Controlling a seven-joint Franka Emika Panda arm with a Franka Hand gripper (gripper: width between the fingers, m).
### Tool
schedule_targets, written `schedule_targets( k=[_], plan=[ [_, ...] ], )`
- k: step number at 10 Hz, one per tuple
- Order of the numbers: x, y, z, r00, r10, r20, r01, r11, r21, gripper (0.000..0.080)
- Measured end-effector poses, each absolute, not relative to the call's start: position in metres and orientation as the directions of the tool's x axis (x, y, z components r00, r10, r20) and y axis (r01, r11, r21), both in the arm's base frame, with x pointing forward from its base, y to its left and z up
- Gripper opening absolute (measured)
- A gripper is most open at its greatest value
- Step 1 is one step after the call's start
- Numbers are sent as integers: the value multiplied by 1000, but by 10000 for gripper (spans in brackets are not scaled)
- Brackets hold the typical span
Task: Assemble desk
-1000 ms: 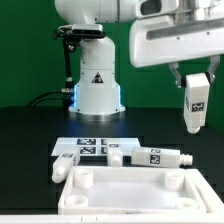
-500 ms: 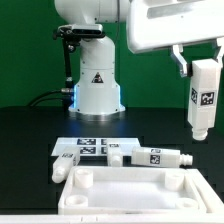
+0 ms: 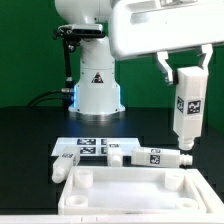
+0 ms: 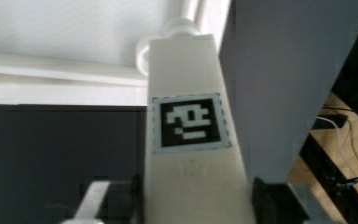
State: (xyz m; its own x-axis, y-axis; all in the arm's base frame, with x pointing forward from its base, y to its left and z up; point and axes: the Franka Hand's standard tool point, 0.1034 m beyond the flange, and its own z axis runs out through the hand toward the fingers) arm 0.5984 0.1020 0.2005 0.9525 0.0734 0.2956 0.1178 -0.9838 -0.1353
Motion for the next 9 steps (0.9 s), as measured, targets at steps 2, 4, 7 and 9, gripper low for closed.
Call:
schedule_targets(
  k=[2,4,7,9],
  plan=[
    [607,97,195,938,85,335,130,-985,-113,287],
    [622,105,183,896,141,422,183,-981,-61,287],
    [622,104,181,890,168,424,208,-977,-49,287],
    [622,103,179,891,169,421,208,-977,-49,287]
  ],
)
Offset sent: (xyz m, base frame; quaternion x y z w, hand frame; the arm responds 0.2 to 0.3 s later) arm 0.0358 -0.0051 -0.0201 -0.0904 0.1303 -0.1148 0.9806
